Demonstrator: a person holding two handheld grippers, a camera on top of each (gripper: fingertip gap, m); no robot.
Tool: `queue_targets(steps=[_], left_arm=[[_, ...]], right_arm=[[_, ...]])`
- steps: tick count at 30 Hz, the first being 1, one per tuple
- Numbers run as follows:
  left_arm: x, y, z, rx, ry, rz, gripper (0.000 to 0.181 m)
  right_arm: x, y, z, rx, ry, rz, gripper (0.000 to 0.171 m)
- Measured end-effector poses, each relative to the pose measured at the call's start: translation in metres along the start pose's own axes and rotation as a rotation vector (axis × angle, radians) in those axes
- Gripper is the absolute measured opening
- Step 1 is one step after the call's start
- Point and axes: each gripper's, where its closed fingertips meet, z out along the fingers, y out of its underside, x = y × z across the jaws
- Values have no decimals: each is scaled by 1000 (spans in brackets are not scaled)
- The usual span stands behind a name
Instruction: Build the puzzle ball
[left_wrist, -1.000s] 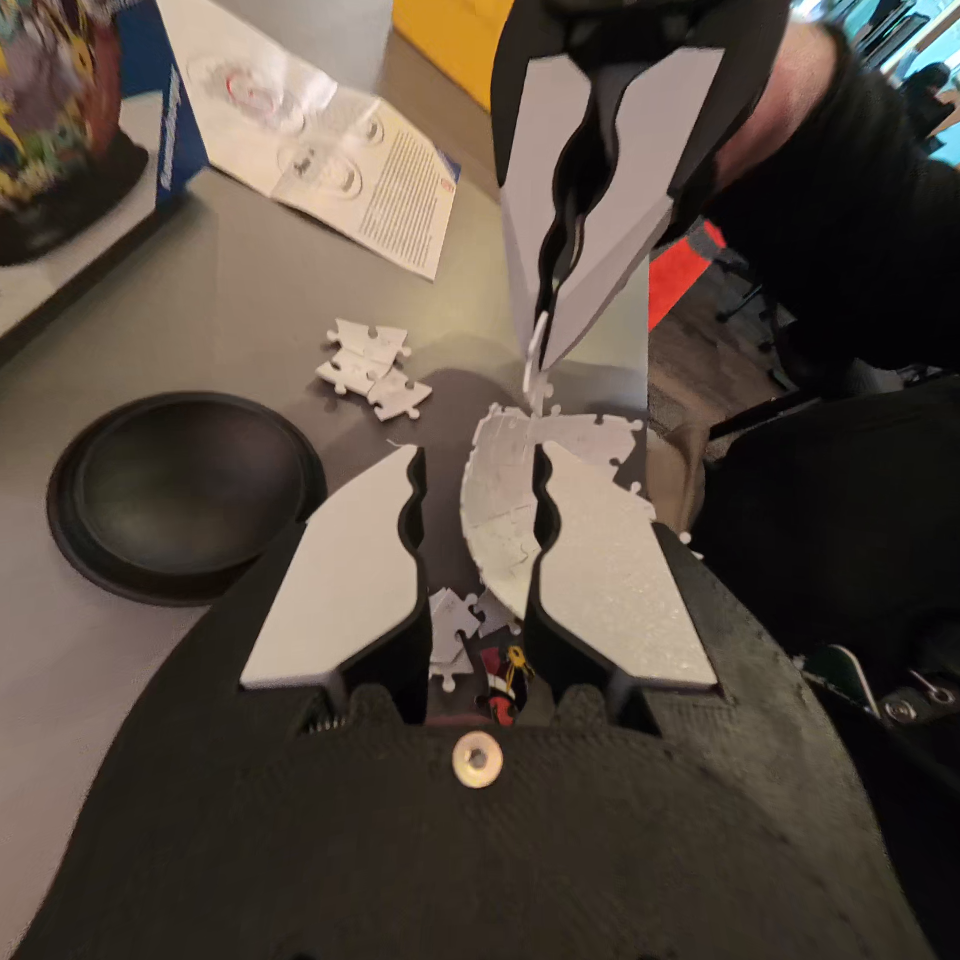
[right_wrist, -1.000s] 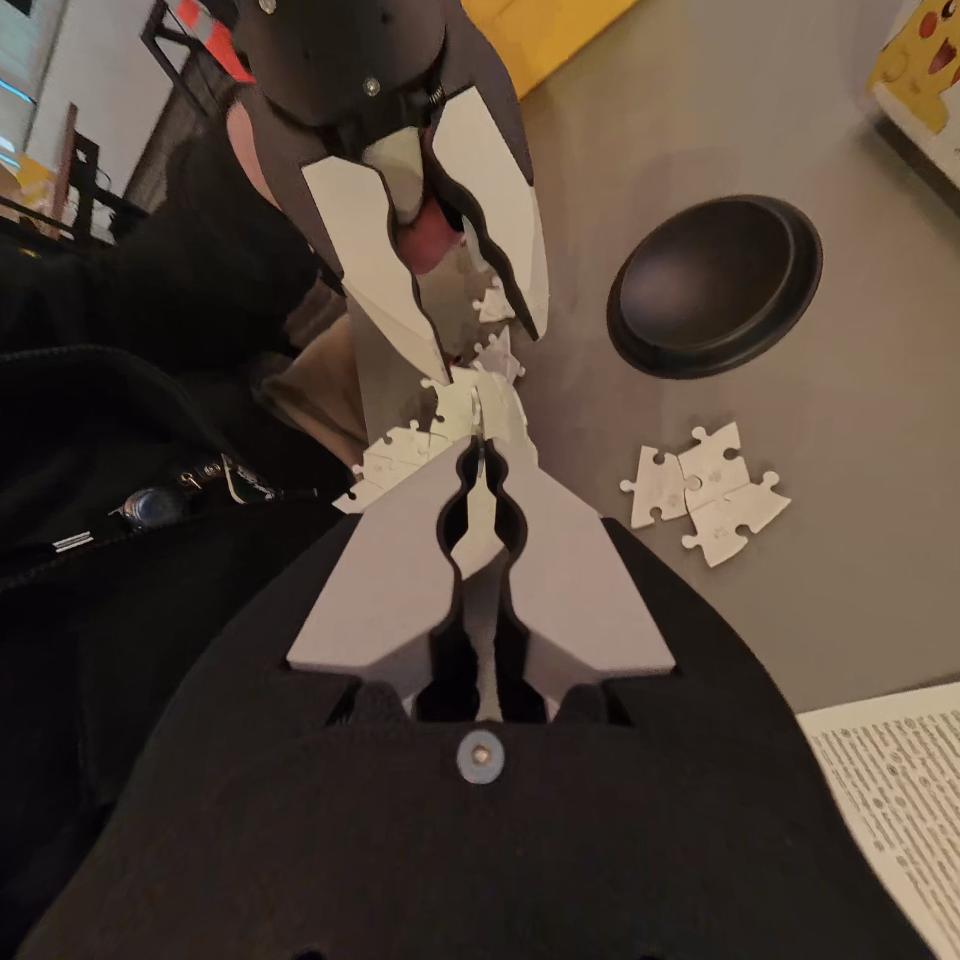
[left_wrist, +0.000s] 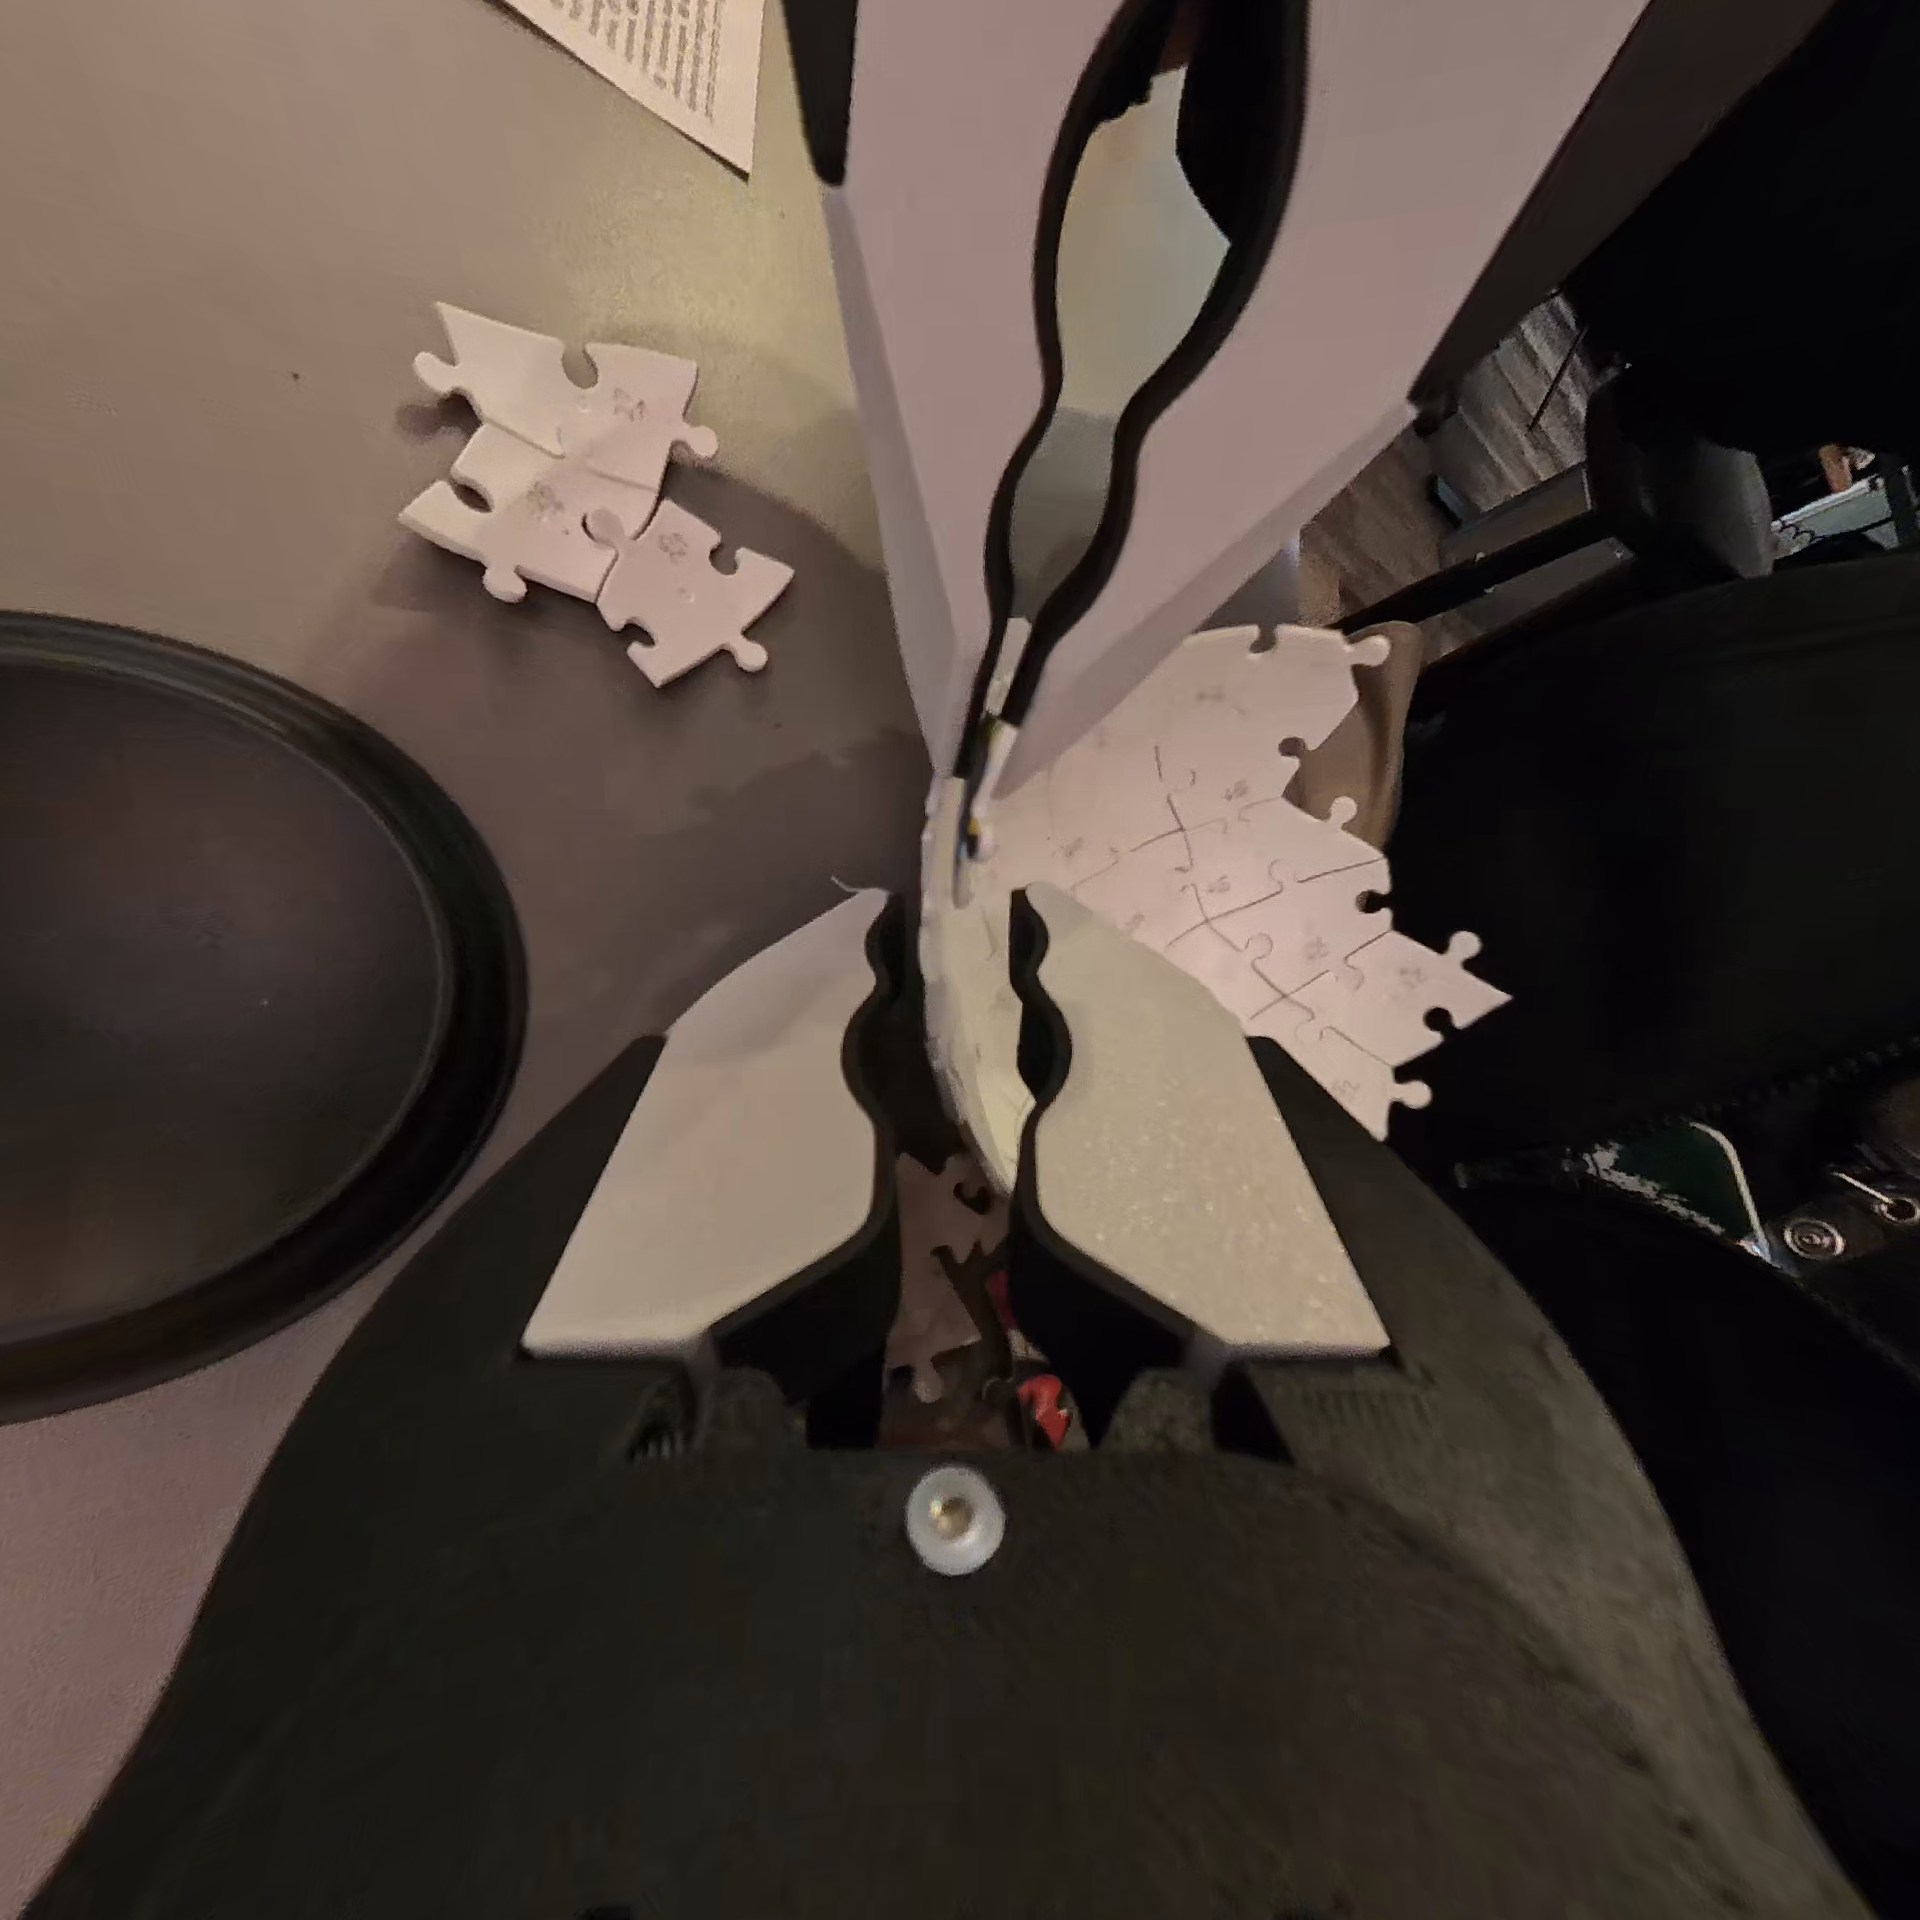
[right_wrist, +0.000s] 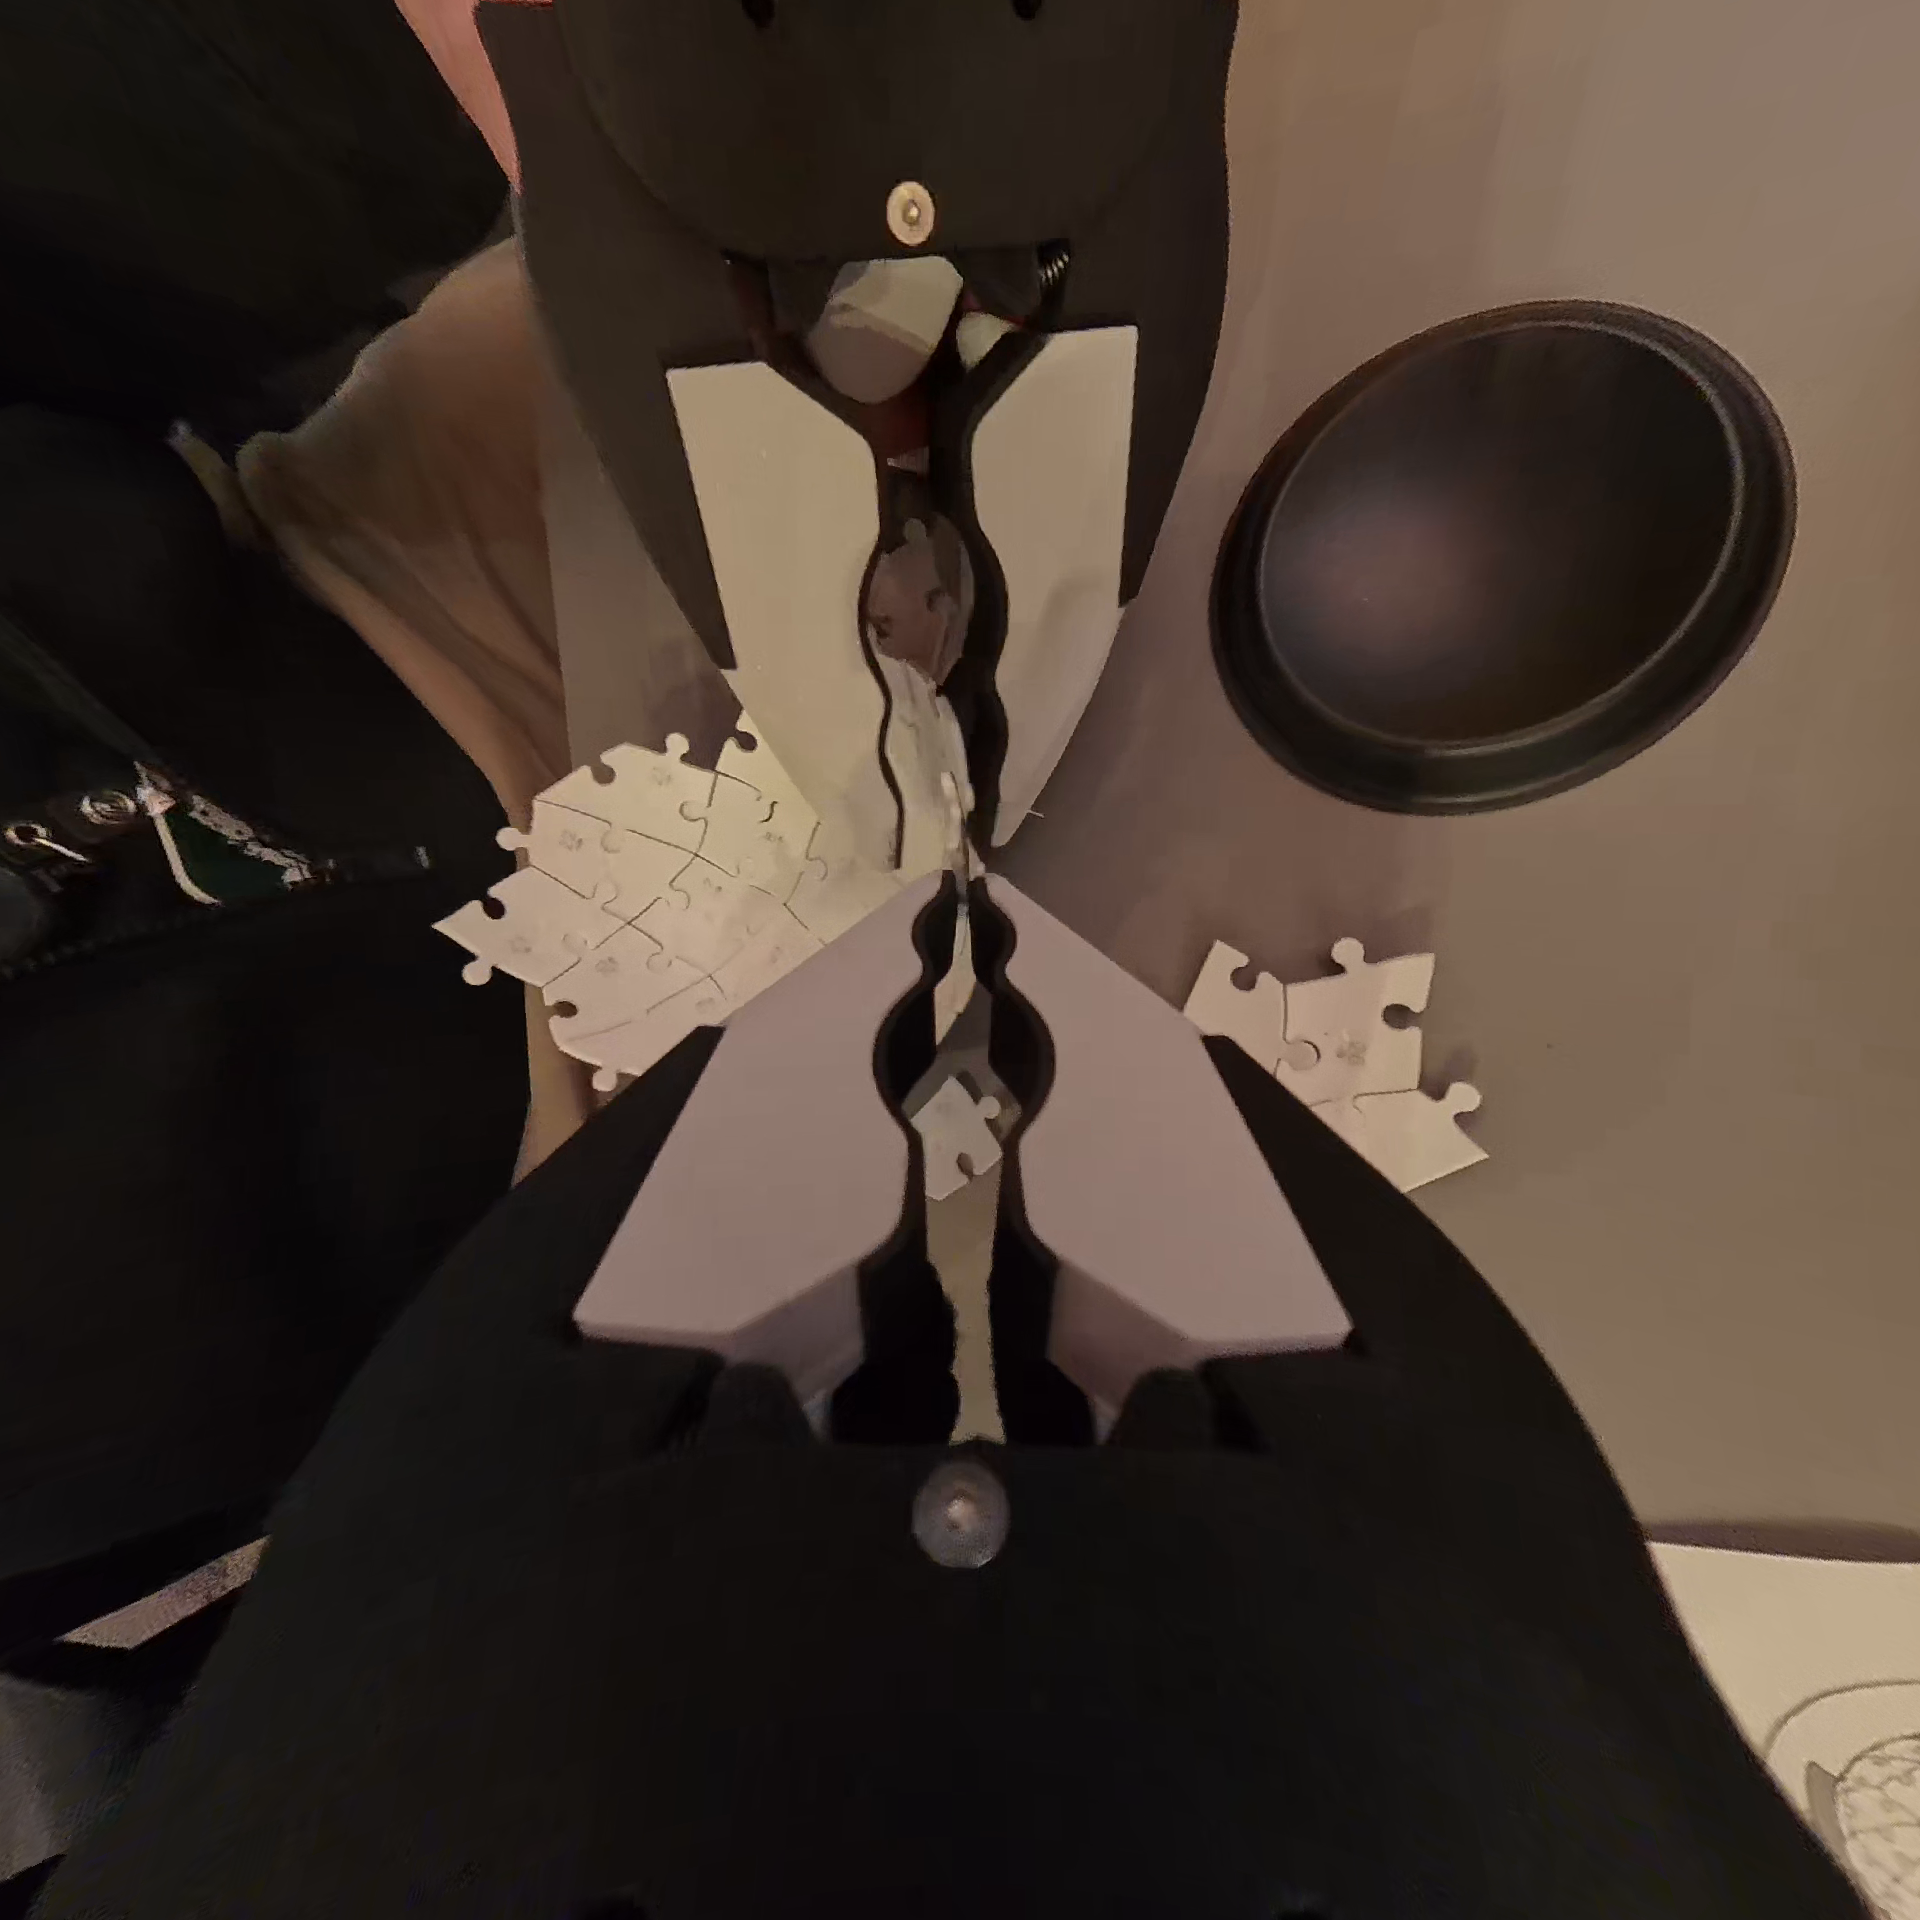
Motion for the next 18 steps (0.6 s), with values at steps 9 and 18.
queue_targets(steps=[9, 18], left_arm=[[2, 15, -7, -31, 14, -34, 8], [-3, 10, -4, -57, 28, -66, 2]], right_arm=[[0, -2, 3, -17, -26, -2, 1], [0, -14, -9, 49, -56, 11, 1]])
